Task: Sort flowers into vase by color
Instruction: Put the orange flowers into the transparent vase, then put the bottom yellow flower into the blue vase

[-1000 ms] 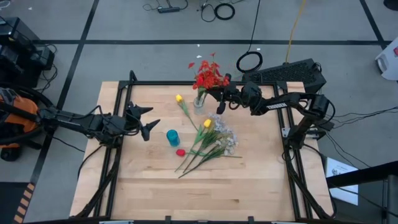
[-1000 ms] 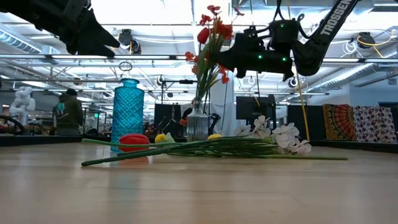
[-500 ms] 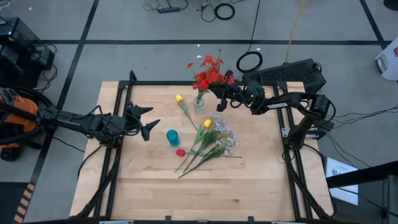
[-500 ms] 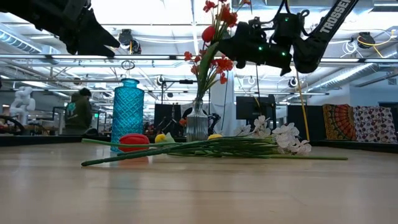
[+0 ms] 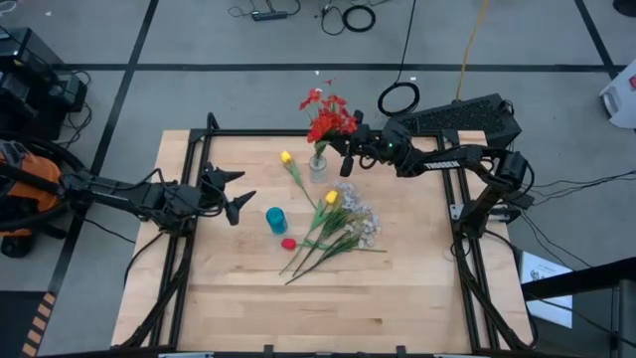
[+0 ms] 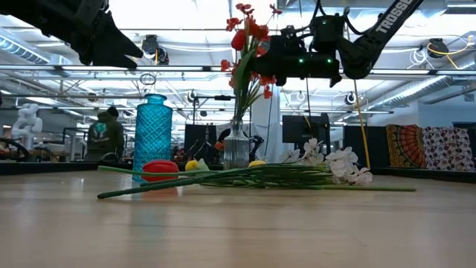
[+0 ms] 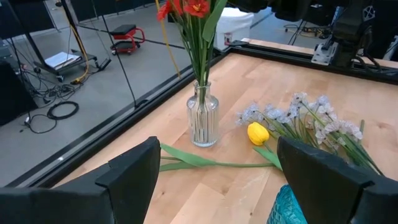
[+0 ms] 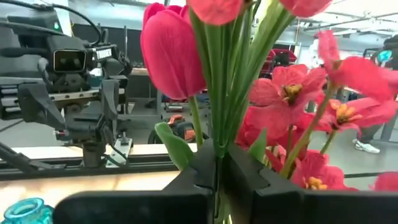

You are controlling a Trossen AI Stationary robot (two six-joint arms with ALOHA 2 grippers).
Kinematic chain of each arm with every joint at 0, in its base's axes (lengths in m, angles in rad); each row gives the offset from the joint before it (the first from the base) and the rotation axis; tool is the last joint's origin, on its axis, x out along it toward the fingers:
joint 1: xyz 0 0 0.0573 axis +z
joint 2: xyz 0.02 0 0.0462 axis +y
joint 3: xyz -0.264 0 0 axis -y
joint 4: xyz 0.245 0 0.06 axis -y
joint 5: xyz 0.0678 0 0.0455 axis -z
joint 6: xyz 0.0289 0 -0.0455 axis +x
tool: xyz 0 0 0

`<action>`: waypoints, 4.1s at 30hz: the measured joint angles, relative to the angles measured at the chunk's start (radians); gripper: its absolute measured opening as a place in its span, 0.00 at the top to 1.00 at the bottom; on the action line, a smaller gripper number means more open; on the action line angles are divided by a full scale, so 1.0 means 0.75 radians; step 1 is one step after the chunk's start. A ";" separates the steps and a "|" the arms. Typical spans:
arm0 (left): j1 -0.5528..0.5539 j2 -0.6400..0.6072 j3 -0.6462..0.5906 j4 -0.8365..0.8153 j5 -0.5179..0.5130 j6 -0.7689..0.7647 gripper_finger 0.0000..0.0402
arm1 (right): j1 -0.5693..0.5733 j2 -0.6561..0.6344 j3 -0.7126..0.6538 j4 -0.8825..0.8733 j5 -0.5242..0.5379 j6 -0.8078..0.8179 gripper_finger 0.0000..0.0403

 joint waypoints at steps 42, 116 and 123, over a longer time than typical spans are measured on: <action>0.001 0.091 0.000 -0.002 0.000 0.004 0.19 | 0.000 -0.090 0.000 -0.583 0.093 0.001 0.61; 0.273 1.684 1.316 -0.608 0.719 -0.813 0.19 | -0.004 -0.689 -0.140 -2.559 0.587 0.586 0.62; 0.322 1.830 1.316 -0.607 0.757 -0.831 0.19 | -0.004 -0.696 -0.141 -2.521 0.585 0.523 0.62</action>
